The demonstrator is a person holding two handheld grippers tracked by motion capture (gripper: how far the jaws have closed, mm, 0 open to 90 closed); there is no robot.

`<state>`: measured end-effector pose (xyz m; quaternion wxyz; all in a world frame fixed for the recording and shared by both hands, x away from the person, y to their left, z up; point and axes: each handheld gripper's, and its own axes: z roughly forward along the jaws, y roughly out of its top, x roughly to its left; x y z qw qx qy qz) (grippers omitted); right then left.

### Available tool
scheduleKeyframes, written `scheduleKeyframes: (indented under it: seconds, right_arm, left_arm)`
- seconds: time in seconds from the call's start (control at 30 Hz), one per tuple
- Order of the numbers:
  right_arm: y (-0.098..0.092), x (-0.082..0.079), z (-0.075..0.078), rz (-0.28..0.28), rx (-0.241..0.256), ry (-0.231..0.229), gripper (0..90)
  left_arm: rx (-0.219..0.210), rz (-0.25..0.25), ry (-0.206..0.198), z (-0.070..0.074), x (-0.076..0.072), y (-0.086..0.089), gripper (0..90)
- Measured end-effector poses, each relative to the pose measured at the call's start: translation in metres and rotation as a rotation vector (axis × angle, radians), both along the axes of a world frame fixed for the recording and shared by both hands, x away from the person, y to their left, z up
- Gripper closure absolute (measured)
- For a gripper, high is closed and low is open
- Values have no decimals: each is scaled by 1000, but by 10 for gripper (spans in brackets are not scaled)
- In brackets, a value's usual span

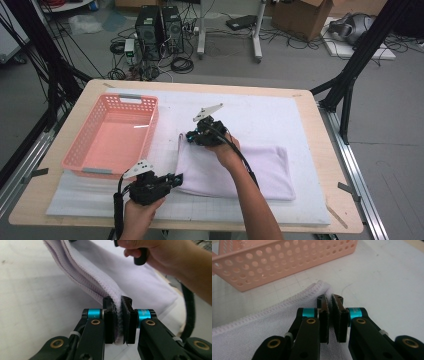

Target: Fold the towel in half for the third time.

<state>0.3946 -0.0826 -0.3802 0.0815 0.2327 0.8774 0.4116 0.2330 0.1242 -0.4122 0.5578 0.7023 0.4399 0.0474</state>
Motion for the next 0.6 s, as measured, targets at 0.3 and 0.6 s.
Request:
scheduleKeyframes:
  seconds: [0.3, 0.6]
  right_arm:
    - [-45, -8, 13, -48, 38, -33, 847]
    - [-105, -14, 10, -153, 70, -38, 847]
  left_arm:
    - [11, -94, -18, 12, 12, -44, 820]
    - [54, -187, -12, 19, 29, -101, 817]
